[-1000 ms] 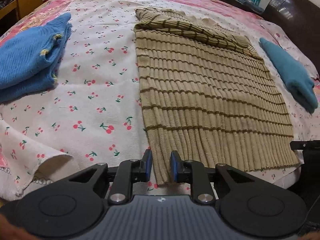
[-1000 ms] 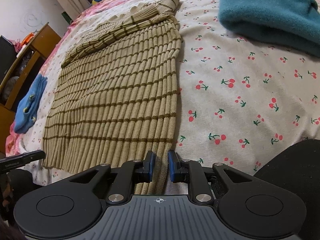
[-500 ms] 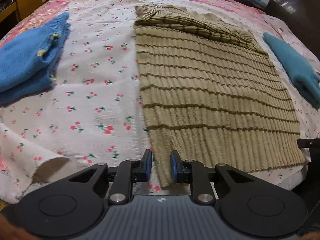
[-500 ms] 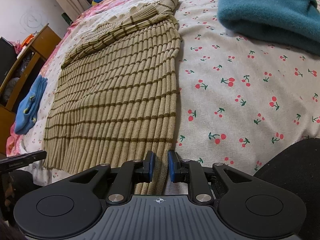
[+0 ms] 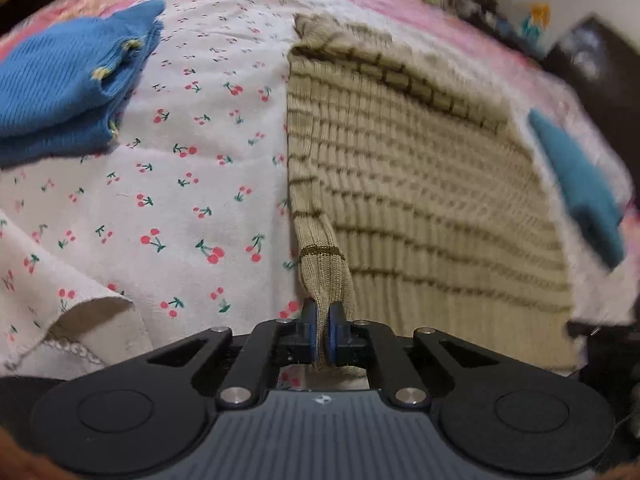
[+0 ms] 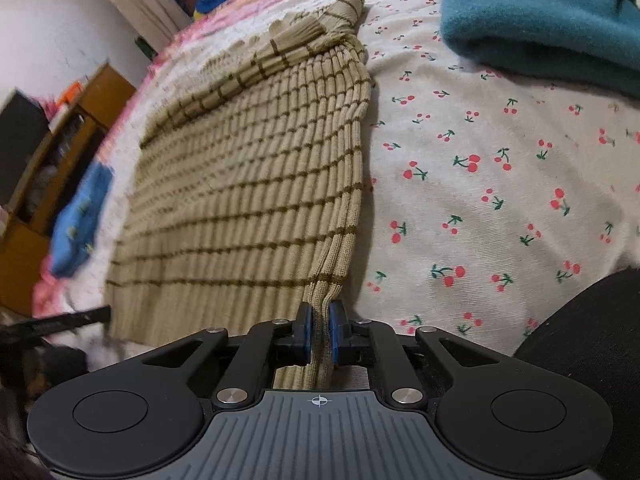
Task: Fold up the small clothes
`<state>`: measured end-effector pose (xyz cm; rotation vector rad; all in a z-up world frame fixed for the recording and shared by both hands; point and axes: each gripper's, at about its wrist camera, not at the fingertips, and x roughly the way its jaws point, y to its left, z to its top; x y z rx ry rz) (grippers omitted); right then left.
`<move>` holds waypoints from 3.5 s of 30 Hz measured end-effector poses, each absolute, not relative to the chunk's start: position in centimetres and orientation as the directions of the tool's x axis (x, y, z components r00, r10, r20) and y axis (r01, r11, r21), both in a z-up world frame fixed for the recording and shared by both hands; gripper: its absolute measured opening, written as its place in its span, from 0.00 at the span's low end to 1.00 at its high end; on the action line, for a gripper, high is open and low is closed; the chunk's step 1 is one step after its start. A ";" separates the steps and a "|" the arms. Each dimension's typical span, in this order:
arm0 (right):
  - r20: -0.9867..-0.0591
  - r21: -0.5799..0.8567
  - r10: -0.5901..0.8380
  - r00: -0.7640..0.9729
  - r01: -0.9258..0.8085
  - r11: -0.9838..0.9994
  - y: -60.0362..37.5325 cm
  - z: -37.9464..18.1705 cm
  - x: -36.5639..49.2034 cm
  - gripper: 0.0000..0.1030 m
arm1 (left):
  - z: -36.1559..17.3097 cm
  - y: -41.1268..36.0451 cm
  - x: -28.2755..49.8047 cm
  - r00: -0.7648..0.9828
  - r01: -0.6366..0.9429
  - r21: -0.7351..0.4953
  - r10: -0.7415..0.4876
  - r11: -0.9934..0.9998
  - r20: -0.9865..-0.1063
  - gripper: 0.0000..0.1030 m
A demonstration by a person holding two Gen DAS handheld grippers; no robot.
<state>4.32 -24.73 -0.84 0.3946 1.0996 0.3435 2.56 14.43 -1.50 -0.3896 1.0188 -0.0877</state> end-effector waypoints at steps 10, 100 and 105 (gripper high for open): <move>-0.544 0.732 0.618 0.567 -0.039 0.680 -27.5 2.5 5.2 0.07 | 2.2 17.2 3.3 0.694 -0.151 -0.626 -0.369 0.765 -0.619 0.12; -0.614 0.300 0.245 0.750 -0.065 0.952 -21.3 2.0 35.1 0.06 | 0.9 17.1 33.5 0.761 -0.150 -0.236 -0.041 0.960 -0.648 0.13; -0.580 0.356 0.247 0.777 -0.031 0.934 -22.7 1.8 34.2 0.06 | 2.6 16.9 32.3 0.827 -0.105 -0.270 -0.067 0.957 -0.558 0.13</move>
